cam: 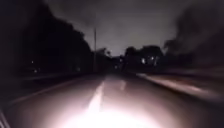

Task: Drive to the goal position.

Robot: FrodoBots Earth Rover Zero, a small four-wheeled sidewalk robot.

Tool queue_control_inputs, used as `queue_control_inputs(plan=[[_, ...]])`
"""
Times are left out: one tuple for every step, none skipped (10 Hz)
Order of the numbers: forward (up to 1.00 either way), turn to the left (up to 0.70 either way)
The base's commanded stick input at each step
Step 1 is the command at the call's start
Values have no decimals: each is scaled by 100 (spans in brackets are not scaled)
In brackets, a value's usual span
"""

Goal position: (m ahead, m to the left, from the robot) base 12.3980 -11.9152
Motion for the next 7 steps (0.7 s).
queue_control_inputs(plan=[[70, 0], [70, 0], [70, 0], [70, 0], [70, 0], [70, 0], [70, 0]])
